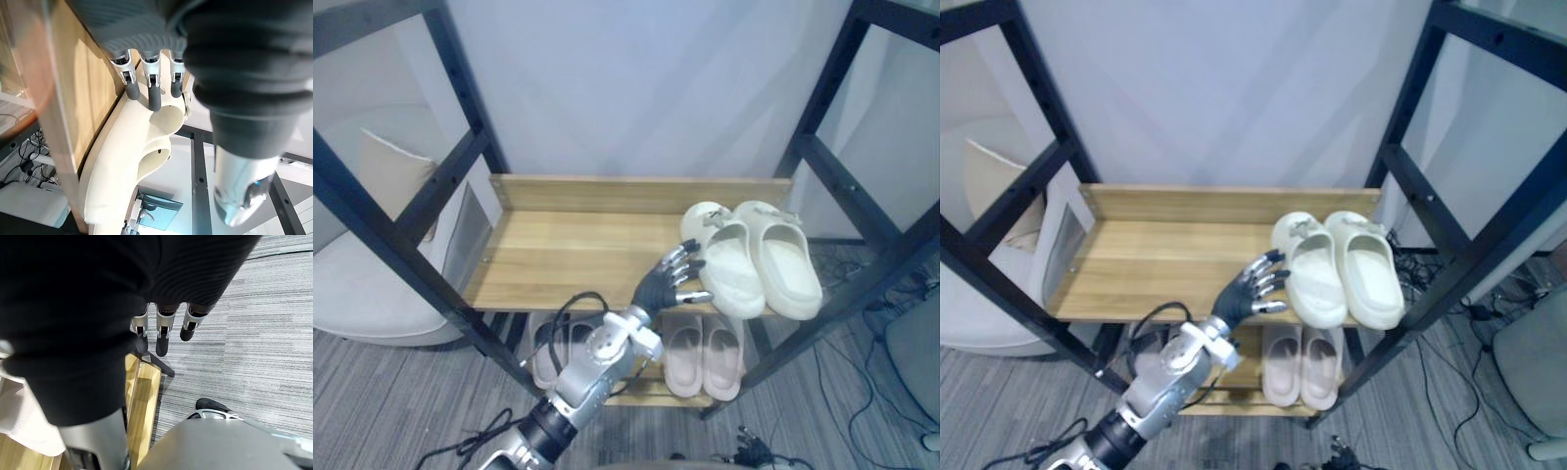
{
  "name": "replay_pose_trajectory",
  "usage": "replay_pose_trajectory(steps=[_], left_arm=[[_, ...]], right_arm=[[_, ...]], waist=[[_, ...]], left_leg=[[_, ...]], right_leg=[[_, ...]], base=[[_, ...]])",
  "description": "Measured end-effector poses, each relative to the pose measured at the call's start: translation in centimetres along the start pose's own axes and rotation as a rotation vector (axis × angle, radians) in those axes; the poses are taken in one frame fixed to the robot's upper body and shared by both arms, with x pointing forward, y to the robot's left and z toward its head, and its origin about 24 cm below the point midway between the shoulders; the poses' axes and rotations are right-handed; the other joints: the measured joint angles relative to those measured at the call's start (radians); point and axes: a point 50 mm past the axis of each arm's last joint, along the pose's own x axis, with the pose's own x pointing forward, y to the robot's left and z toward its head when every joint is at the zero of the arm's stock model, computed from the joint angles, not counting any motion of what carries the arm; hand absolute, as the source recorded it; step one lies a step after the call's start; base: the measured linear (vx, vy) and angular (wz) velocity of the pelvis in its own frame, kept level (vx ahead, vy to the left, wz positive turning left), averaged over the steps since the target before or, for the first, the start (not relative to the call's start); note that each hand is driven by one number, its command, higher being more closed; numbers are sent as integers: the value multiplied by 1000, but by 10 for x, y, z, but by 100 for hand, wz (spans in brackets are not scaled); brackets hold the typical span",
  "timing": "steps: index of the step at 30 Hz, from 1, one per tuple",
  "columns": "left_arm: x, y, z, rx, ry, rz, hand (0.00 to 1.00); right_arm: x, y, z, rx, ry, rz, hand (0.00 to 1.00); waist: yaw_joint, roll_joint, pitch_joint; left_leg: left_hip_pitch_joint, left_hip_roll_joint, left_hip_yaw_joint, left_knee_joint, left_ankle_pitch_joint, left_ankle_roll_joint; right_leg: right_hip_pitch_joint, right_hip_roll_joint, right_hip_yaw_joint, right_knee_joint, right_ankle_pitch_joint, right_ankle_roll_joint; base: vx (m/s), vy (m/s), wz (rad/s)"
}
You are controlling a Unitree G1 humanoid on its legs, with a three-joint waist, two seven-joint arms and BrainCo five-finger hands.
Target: Organize the slippers on the shoe rack
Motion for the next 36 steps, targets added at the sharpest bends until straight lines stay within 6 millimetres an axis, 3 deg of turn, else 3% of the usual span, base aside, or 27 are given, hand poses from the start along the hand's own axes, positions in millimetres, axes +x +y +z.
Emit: replay_pose_trajectory(steps=[12,19,29,36], left_arm=[[7,12,2,62,-6,32,0],[-2,20,10,57,-35,67,0],[-30,-2,26,-25,-121,-74,0],[-50,-24,6,-119,-45,-200,0]], right_arm=[[1,1,2,-12,-2,3,0],[1,1,3,-12,-6,5,0],[1,2,3,-19,-6,20,0],[1,2,3,-23,-6,34,0]], waist=[[-4,-1,1],[-4,-2,3],[10,-2,8],[14,4,6]], left_leg=[[1,0,8,-2,0,0],[0,0,-3,-3,0,0],[-1,-6,-27,-1,2,3],[-1,-6,-29,1,3,4]], right_leg=[[3,0,7,-7,1,1],[1,0,-3,-1,1,1],[12,-7,-29,1,-2,5],[14,-8,-29,1,-2,5]], base=[[0,0,-1],[0,0,3],[-15,6,7],[-5,1,0]])
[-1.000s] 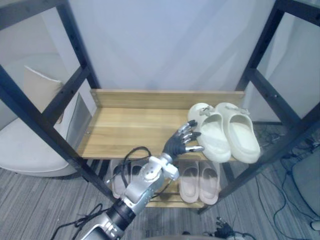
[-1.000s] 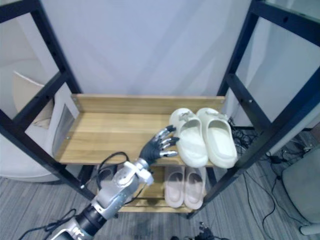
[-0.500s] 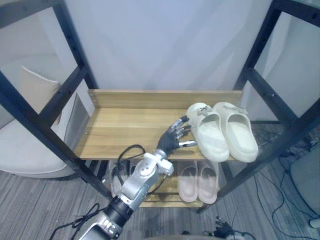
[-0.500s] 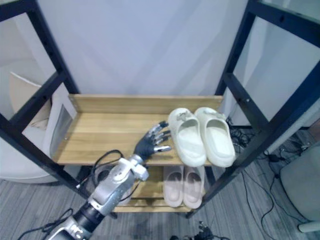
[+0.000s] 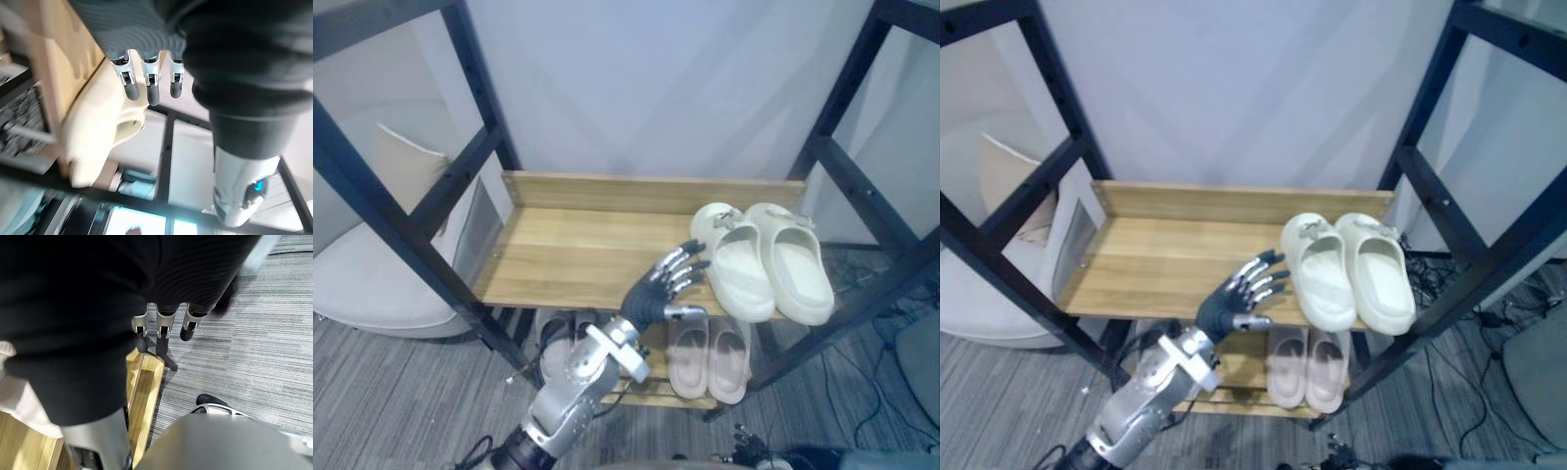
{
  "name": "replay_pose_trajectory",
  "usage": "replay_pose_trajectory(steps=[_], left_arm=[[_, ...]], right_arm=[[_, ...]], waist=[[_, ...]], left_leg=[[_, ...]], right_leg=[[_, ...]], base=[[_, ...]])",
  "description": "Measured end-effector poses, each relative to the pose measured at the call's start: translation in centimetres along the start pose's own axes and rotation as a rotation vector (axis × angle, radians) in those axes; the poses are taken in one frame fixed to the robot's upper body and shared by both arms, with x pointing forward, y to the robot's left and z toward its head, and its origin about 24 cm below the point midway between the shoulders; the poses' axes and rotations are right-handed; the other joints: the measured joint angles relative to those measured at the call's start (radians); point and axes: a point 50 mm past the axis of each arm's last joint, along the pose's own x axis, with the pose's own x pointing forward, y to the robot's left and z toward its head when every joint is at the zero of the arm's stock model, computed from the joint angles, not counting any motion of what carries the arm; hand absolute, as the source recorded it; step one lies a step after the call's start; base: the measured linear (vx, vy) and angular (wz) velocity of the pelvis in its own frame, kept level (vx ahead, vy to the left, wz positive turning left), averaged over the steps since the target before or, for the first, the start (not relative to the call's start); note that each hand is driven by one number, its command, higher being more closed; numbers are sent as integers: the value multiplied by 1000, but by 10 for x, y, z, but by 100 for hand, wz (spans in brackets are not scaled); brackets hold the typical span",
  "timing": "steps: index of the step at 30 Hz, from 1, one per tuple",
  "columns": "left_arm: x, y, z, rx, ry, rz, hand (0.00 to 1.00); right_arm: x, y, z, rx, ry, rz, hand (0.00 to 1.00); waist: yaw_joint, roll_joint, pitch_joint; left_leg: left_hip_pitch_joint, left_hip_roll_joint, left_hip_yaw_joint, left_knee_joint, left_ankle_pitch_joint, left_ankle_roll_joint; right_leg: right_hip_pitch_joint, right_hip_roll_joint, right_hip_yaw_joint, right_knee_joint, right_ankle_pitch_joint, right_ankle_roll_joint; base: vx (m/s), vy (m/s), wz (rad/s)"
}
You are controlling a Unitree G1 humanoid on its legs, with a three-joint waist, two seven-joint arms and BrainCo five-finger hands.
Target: Organize the slippers on the shoe rack
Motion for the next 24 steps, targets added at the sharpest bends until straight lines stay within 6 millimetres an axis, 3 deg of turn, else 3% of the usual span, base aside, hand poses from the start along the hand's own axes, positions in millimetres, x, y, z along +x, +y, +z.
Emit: replay_pose_trajectory(steps=[6,11,17,24], left_arm=[[-14,-9,-20,-71,83,-41,0],[-34,0,-57,-61,244,15,0],[-76,40,-107,26,507,244,0],[-119,79,-131,169,716,506,0]], right_arm=[[1,-2,-2,-12,6,3,0],[1,-2,-3,-14,9,4,0],[1,-2,-3,-11,10,4,0],[0,0,-4,11,15,-3,0]], waist=[[1,15,-10],[5,17,-11],[8,13,-9],[15,2,-7]], left_leg=[[0,1,-1,0,0,0],[1,2,-1,1,0,0],[0,5,0,8,-3,-3],[0,13,4,16,-6,-8]], right_leg=[[4,0,0,0,-3,3],[6,1,0,0,-5,5],[9,4,2,0,-8,6],[11,12,8,0,-11,2]], base=[[0,0,0],[0,0,0],[0,0,0],[0,0,0]])
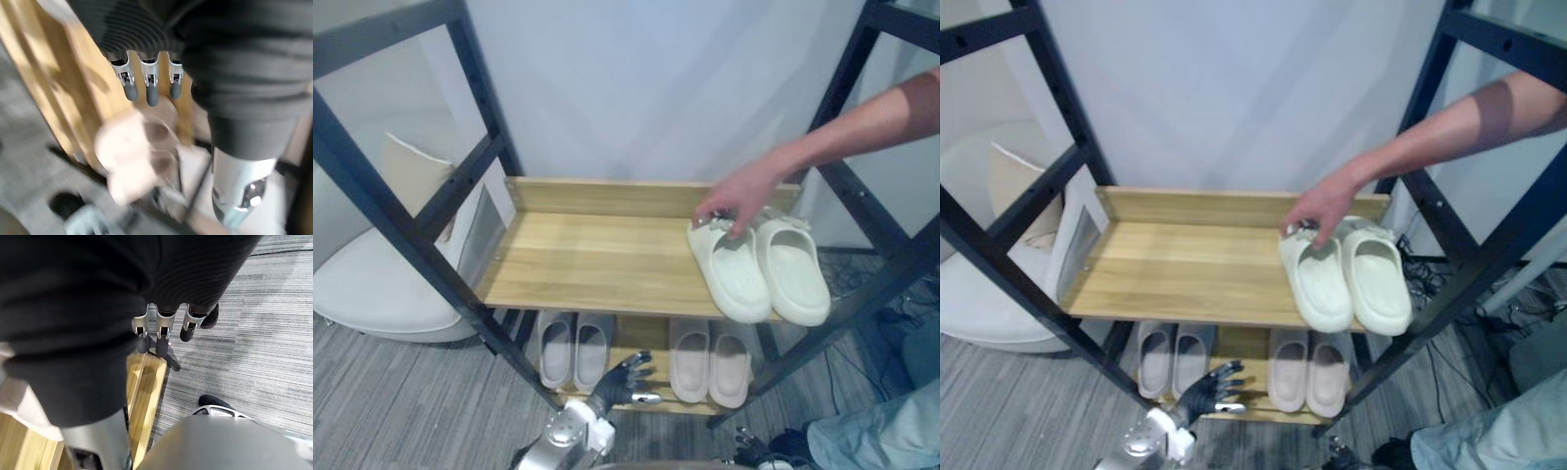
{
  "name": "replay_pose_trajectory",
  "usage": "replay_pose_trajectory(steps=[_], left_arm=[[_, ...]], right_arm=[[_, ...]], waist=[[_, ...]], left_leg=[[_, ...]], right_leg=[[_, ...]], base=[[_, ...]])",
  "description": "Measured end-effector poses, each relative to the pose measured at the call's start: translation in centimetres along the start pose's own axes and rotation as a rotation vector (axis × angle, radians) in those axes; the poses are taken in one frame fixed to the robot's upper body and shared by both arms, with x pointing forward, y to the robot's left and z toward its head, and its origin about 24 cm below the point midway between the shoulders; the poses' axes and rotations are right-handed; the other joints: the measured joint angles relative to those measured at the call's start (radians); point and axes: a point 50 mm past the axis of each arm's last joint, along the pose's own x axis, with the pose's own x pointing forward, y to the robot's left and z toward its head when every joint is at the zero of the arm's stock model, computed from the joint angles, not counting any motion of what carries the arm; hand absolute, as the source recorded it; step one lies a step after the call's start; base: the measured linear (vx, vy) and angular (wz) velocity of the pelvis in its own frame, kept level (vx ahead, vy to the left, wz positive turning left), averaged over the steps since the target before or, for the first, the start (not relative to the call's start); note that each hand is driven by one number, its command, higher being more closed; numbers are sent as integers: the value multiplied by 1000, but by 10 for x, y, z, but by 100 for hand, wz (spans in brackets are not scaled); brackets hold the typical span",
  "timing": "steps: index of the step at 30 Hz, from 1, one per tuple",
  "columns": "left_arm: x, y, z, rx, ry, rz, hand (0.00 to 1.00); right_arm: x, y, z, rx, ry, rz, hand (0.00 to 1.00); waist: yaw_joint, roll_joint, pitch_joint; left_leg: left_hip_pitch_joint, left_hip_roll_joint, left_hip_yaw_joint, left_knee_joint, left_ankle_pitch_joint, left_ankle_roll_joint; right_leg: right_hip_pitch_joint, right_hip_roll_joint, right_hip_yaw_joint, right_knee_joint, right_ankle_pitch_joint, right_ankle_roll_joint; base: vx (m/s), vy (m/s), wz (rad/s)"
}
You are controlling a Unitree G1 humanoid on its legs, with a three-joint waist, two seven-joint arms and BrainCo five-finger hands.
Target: Organize the slippers on the shoe rack
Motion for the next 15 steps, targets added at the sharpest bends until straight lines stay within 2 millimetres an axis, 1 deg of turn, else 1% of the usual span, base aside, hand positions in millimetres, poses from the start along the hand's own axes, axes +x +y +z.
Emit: replay_pose_trajectory(steps=[4,10,15], left_arm=[[-3,16,-18,19,81,107,0],[-14,37,-48,-10,206,259,0],[-19,41,-59,-35,253,315,0]], right_arm=[[-1,0,-3,24,8,-9,0],[-1,2,-3,36,10,-17,0],[-1,2,-4,61,14,-31,0]], waist=[[9,-4,1],[15,-12,5],[17,-16,7]], left_leg=[[2,4,10,0,-1,-2],[1,6,19,1,-3,-5],[3,5,18,1,-3,-5]], right_leg=[[-2,4,10,0,0,-1],[-8,7,21,0,1,-1],[-10,6,21,0,1,-1]], base=[[0,0,-6],[0,7,-6],[0,0,0]])
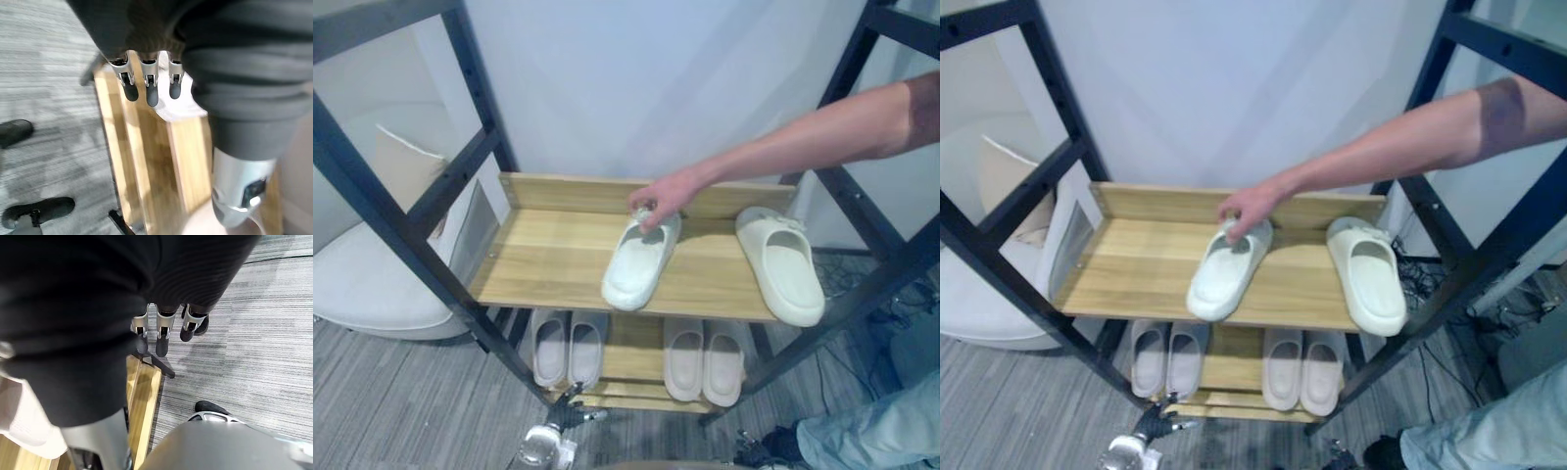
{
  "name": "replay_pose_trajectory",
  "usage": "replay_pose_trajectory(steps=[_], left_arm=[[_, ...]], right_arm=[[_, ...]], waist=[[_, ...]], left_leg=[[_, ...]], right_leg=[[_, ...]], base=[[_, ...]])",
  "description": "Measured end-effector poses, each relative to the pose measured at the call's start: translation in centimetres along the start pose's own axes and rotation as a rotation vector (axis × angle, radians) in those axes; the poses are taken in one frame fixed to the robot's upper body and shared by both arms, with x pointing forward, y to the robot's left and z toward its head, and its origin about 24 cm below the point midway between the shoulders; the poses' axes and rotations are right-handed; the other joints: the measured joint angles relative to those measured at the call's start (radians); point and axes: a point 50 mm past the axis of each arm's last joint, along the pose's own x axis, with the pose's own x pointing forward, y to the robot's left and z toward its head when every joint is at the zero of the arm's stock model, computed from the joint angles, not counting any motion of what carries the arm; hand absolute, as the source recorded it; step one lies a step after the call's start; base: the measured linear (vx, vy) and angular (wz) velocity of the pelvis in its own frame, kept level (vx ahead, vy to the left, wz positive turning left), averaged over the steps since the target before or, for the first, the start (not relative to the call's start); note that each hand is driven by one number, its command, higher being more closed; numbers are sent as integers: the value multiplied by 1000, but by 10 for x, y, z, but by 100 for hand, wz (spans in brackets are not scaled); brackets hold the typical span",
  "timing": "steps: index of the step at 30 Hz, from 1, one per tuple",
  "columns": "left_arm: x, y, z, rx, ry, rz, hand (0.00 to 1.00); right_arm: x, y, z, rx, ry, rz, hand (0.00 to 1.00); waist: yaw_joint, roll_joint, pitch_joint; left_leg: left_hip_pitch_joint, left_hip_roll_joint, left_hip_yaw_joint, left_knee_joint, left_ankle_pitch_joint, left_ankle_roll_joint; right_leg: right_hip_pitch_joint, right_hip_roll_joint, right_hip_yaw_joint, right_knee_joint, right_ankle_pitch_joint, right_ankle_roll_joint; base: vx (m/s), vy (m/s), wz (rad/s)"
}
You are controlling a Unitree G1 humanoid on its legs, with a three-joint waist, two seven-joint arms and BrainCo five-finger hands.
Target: Organize the slippers on the shoe rack
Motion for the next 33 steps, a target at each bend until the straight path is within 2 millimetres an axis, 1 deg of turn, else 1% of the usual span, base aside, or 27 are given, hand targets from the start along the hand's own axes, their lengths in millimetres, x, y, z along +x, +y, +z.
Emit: replay_pose_trajectory(steps=[4,9,12,13,15,16,20,21,28,33], left_arm=[[0,0,-8,1,36,27,0],[0,-5,-12,30,55,24,0],[0,-6,-12,51,50,21,0],[0,-6,-12,53,48,20,0],[0,-7,-11,55,49,18,0],[1,-7,-11,56,48,17,0],[1,-9,-10,57,44,12,0],[1,-10,-9,60,42,10,0],[2,-13,-7,75,33,-6,0],[3,-19,0,95,6,-34,0]], right_arm=[[0,0,0,4,0,-3,0],[0,0,0,6,0,-5,0],[0,0,1,6,-1,-6,0],[0,0,1,6,-1,-6,0],[0,-1,1,6,-2,-7,0],[0,-1,1,6,-3,-7,0],[1,-1,2,6,-4,-8,0],[1,-1,2,6,-5,-9,0],[1,-1,5,5,-11,-12,0],[1,-1,5,5,-11,-12,0]], waist=[[0,-1,1],[1,1,3],[1,3,6],[1,7,9],[1,3,10],[1,7,13],[1,3,16],[1,6,20],[1,4,32],[1,5,33]], left_leg=[[0,-2,0,0,0,0],[1,-6,-1,0,0,0],[4,-6,-1,0,0,0],[5,-6,-1,0,0,0],[8,-7,-1,-1,0,0],[8,-7,-1,-1,0,0],[9,-7,-1,-1,0,0],[9,-7,-1,-1,0,0],[11,-8,-1,-2,0,0],[12,-8,-1,-2,0,0]], right_leg=[[0,-1,0,0,0,0],[0,-1,-1,0,0,0],[-1,-1,-1,0,0,0],[-1,-2,-1,0,0,0],[0,-2,-1,0,0,0],[1,-2,-1,0,0,0],[1,-2,-1,0,0,0],[1,-2,-1,0,0,0],[2,-2,-1,0,0,0],[3,-3,0,0,0,0]], base=[[0,0,0],[0,0,0],[0,0,0],[0,0,0],[0,0,0],[0,0,0],[0,0,0],[0,0,0],[0,0,0],[0,0,0]])
